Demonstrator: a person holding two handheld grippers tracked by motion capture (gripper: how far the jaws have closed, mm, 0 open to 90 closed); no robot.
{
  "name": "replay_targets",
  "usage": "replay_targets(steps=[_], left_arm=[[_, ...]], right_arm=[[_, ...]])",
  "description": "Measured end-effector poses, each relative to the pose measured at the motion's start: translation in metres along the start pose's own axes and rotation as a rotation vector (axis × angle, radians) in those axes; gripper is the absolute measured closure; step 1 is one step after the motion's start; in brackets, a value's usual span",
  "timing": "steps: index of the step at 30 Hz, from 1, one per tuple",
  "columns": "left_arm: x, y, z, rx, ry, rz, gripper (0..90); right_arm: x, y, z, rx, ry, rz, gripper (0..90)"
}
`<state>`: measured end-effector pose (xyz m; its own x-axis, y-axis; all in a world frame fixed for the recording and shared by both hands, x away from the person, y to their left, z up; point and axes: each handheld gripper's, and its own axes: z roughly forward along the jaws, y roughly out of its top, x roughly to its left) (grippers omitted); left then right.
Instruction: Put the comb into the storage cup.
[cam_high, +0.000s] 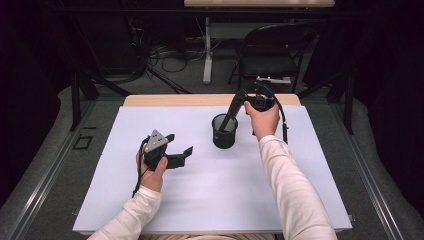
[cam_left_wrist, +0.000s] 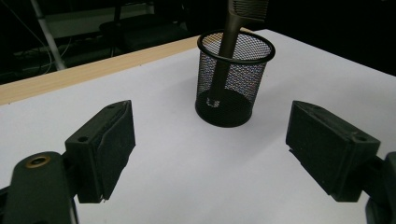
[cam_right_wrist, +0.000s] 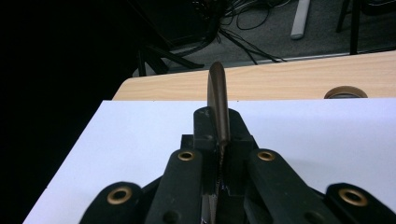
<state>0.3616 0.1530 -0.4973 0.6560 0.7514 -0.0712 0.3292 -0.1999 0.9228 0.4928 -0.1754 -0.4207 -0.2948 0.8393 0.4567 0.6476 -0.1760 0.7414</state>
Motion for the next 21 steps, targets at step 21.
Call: replay_targets(steps=[21], left_arm=[[-0.0001, 0.0001, -0.0001, 0.001, 0.001, 0.0, 16.1]], right_arm=[[-0.0053, -0.0065, 0.0035, 0.004, 0.014, 0.031, 87.0]])
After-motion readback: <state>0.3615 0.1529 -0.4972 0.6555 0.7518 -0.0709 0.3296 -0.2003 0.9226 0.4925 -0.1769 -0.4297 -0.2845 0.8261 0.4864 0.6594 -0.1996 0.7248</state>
